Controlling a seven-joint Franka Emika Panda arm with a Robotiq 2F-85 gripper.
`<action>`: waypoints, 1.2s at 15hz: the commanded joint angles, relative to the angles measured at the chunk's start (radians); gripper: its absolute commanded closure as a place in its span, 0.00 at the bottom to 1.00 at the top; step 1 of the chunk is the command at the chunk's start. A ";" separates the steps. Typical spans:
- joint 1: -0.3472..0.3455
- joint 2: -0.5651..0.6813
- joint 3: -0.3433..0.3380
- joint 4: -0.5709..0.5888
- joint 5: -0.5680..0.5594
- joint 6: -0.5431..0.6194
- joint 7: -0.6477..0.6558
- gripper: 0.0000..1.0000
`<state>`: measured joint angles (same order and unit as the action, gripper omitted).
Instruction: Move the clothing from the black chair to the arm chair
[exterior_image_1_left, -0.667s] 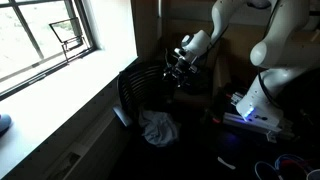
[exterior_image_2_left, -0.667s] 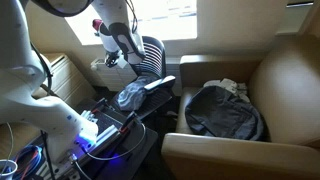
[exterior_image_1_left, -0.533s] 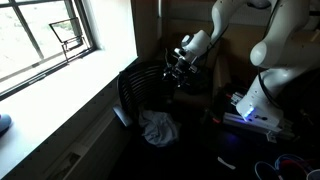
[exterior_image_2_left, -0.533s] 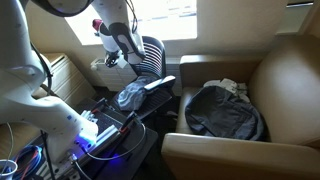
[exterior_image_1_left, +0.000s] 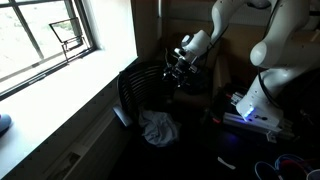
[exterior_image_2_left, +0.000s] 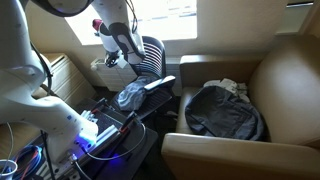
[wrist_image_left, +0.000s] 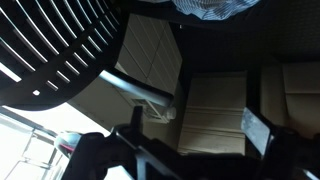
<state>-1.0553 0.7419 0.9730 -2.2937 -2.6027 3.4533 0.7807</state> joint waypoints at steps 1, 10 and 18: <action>-0.115 0.015 0.020 -0.050 0.133 -0.028 -0.200 0.00; -0.218 0.149 0.104 -0.325 -0.034 -0.697 -0.454 0.00; -0.133 0.183 0.204 -0.348 0.037 -0.824 -0.437 0.00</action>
<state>-1.2064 0.9478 1.1659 -2.6456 -2.6045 2.6110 0.3638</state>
